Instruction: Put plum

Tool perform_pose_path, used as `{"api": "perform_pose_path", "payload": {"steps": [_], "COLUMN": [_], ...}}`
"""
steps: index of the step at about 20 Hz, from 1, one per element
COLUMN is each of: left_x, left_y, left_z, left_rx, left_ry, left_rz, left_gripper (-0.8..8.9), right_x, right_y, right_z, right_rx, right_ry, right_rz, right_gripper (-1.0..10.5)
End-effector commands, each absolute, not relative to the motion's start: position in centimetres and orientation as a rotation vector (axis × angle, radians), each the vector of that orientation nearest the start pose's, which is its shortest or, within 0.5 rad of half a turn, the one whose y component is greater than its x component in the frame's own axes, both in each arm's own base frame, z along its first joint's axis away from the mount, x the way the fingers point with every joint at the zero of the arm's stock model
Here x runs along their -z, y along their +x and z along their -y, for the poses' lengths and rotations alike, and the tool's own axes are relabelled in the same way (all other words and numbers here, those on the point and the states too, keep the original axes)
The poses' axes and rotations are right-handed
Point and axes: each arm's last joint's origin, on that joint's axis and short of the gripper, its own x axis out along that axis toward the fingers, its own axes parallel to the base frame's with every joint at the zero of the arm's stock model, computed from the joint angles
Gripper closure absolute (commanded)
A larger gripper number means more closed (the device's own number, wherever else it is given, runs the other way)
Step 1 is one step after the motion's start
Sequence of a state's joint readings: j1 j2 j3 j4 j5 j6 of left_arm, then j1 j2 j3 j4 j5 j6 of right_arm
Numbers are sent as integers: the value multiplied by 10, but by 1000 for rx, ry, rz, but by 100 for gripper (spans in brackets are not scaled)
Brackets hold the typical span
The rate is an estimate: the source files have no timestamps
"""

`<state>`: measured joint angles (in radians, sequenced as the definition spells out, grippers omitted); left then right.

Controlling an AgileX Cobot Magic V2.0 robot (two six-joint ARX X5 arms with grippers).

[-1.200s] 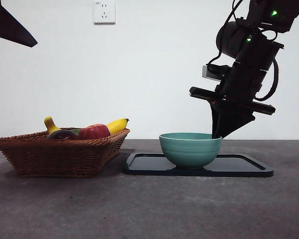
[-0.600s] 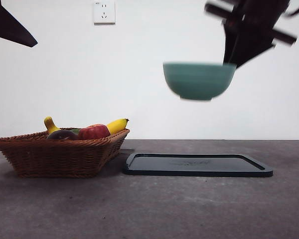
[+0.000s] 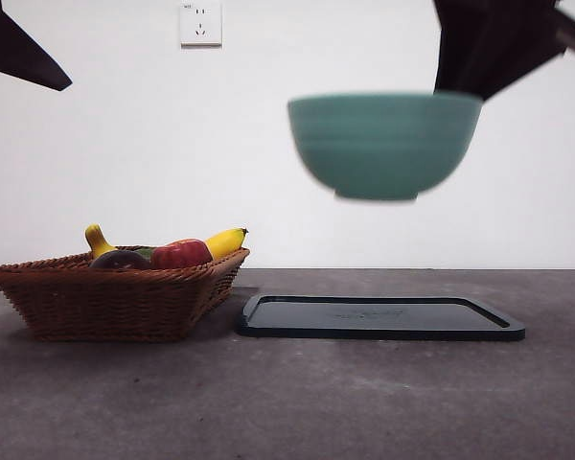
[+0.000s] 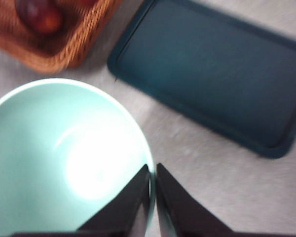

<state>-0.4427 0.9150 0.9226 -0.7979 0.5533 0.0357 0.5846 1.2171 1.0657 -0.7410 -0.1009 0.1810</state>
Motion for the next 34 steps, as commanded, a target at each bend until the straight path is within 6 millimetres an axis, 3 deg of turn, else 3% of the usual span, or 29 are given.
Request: {"api": "perform_pose_path", "payload": {"steps": [1, 8, 19, 24, 27, 30, 34], "left_x": [-314, -314, -314, -314, -314, -314, -314], "left_y": [147, 147, 147, 147, 147, 147, 147], "left_z": [87, 87, 87, 87, 87, 87, 87], "left_rx": [968, 968, 968, 968, 968, 968, 968], "left_ry": [-13, -13, -13, -13, -13, -13, -13], "left_rz": [-789, -788, -789, -789, -788, -788, -789], "left_gripper": [411, 411, 411, 411, 410, 410, 410], "right_x": [-282, -227, -190, -190, -193, -210, -252], "right_y": [198, 193, 210, 210, 209, 206, 193], "right_z": [-142, -142, -152, -152, -152, -149, -139], "right_rx": [-564, -554, -510, -509, -508, -498, -522], "right_ry": [-43, -43, -84, -83, -73, -68, -48], "right_rz": [-941, -997, -1077, -1080, -1071, -1018, -935], "right_gripper": [936, 936, 936, 917, 753, 670, 670]}}
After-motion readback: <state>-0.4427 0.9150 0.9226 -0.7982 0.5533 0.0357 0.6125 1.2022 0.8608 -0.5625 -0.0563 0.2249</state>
